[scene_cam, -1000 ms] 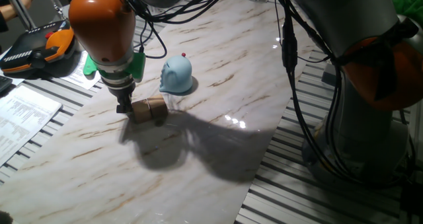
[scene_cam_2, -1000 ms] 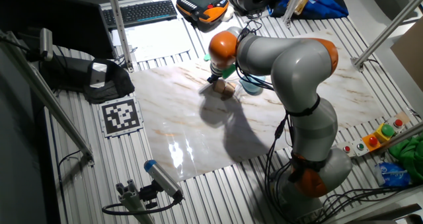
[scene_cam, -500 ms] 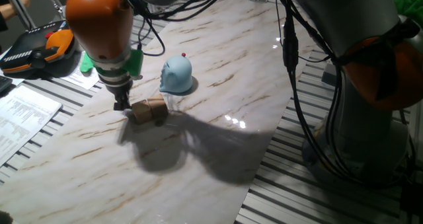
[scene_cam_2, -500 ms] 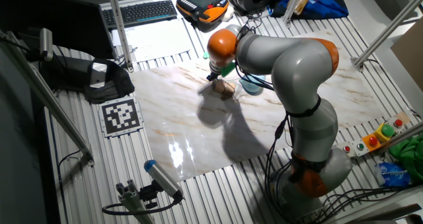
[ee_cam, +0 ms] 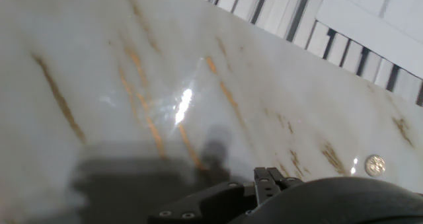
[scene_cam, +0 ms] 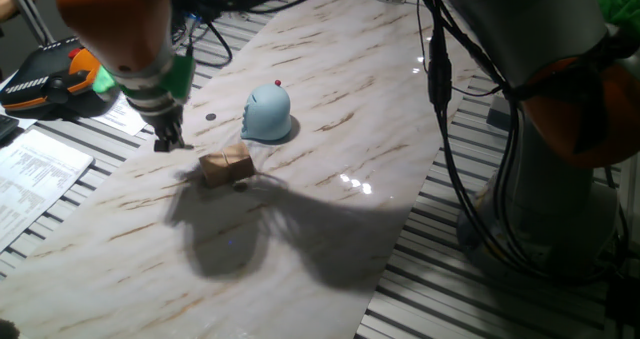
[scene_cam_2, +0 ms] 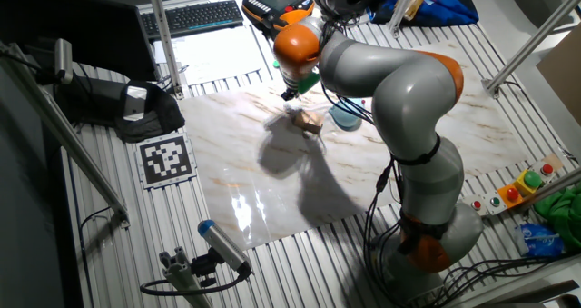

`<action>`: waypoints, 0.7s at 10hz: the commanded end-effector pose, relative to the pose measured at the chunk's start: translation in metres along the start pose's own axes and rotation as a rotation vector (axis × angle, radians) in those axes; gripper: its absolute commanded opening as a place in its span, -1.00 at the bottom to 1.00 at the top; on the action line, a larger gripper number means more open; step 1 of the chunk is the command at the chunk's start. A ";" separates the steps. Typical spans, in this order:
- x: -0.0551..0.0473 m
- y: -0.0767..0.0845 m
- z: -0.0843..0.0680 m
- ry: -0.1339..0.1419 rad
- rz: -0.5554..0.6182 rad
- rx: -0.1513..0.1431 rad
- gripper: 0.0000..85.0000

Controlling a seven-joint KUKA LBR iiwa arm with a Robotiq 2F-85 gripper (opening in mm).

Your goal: Drop coins into a piggy bank

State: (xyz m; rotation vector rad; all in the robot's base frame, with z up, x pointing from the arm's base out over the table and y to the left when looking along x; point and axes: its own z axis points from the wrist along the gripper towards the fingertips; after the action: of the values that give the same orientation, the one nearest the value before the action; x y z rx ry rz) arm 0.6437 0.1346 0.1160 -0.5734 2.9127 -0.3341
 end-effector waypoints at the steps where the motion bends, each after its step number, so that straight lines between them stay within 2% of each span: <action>1: 0.002 -0.003 -0.013 0.001 0.019 0.007 -1.00; 2: 0.006 -0.005 -0.017 0.004 0.044 0.012 -1.00; 3: 0.009 -0.007 -0.019 0.017 0.086 0.003 -1.00; 5: 0.015 -0.009 -0.027 0.046 0.184 0.005 -1.00; 6: 0.018 -0.010 -0.031 0.057 0.233 0.022 -1.00; 7: 0.021 -0.010 -0.035 0.073 0.294 0.055 -1.00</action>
State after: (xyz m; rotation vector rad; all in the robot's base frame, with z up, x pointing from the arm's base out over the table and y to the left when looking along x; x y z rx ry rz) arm 0.6212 0.1237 0.1499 -0.2539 2.9682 -0.3940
